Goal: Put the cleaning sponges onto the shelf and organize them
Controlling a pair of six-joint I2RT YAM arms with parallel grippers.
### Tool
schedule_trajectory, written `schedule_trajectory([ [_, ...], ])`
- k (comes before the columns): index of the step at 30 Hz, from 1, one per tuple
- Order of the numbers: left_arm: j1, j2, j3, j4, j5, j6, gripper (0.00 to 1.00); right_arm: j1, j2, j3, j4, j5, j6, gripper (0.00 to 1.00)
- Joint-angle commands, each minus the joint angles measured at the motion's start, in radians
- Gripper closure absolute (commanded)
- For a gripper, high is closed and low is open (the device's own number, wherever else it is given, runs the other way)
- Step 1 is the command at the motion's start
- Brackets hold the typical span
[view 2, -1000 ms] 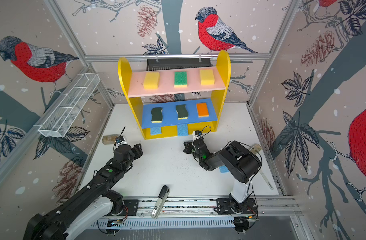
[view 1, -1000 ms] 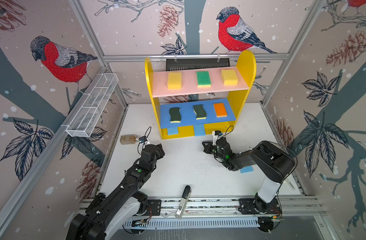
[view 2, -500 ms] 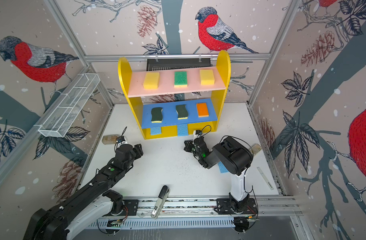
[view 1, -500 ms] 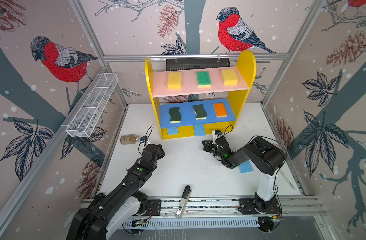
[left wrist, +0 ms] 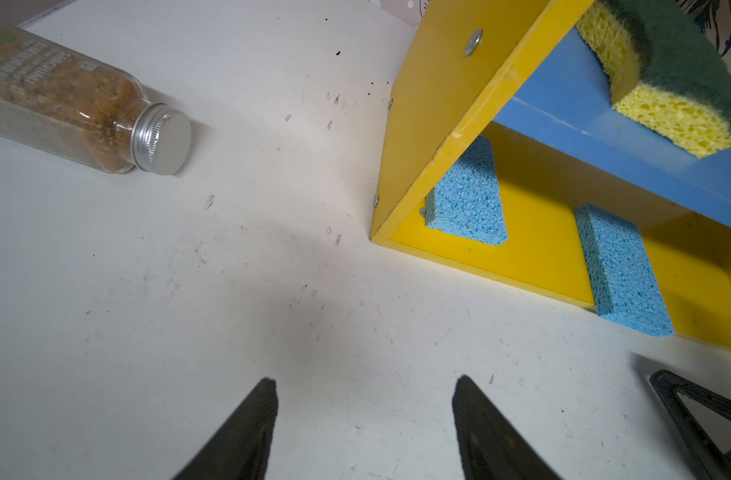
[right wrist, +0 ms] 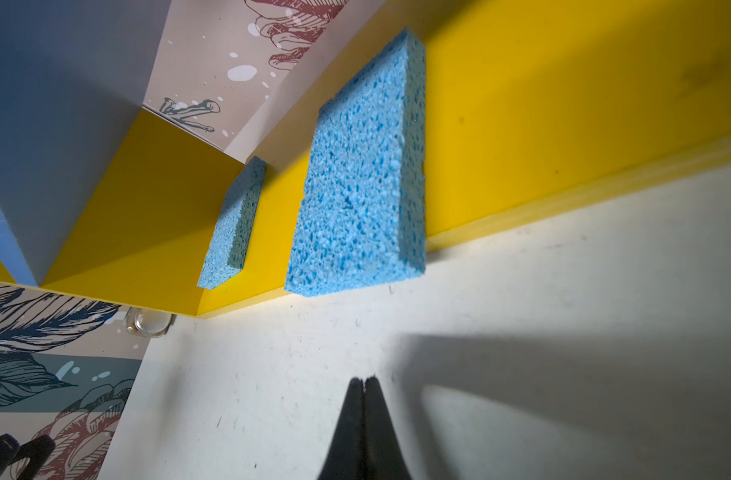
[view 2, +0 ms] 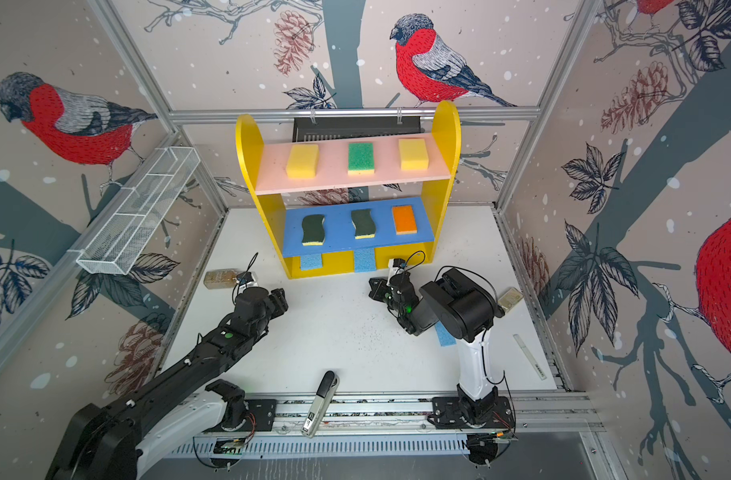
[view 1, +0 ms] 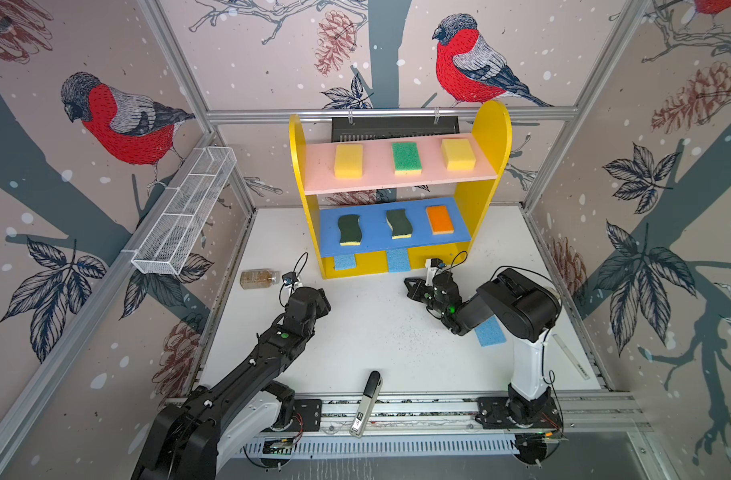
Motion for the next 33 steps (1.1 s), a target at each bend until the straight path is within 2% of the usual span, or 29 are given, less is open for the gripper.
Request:
schedule_trajectory([
  [1,0.002,0.002,0.005,0.055,0.003,0.008,0.32,-0.003,0.02,0.015,0.023,-0.022,0.025,0.97],
  [33,0.002,0.002,-0.004,0.073,0.006,-0.006,0.32,-0.013,0.085,0.119,-0.073,0.002,0.078,0.97],
])
